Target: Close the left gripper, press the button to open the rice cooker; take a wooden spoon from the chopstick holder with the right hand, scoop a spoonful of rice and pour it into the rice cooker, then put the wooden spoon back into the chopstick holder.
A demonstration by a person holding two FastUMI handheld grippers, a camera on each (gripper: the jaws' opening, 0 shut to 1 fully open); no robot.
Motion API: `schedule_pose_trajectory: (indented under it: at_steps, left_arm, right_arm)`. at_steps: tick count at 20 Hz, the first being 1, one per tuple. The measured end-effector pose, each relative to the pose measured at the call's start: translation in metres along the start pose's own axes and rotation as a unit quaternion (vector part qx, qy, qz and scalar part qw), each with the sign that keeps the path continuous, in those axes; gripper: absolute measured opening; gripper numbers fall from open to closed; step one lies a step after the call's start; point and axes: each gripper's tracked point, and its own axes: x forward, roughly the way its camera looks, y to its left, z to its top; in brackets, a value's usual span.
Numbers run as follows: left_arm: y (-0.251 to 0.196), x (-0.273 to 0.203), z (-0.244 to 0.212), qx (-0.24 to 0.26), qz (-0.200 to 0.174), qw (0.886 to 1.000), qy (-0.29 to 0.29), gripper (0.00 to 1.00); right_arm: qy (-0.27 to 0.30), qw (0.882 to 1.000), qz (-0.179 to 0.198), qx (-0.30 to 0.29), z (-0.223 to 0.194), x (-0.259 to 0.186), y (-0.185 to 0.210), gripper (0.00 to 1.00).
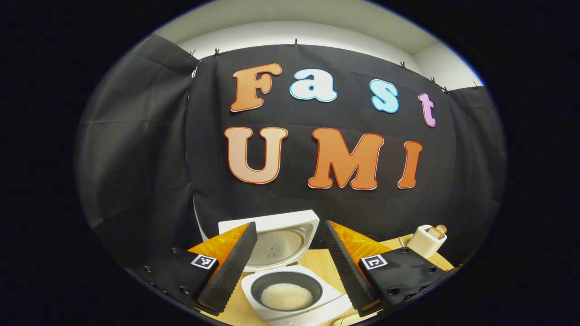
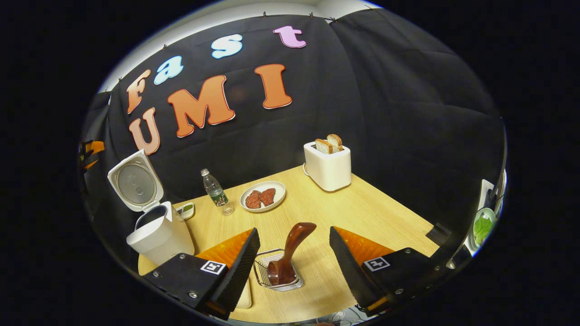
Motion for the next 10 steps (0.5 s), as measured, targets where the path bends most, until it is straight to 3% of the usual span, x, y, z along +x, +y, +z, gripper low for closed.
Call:
schedule_pose_trajectory:
  at_steps: [7, 10]
  left_arm:
    - [0.026, 0.092, 0.021, 0.008, 0.018, 1.0, 0.023, 1.0]
    - [0.038, 0.126, 0.001, 0.01, 0.028, 0.998, 0.052, 0.99]
  right_arm:
    - [-0.002, 1.0, -0.027, 0.014, 0.011, -0.002, -0.02, 0.95]
    - [-0.002, 0.999, -0.038, 0.018, 0.015, -0.003, -0.027, 0.95]
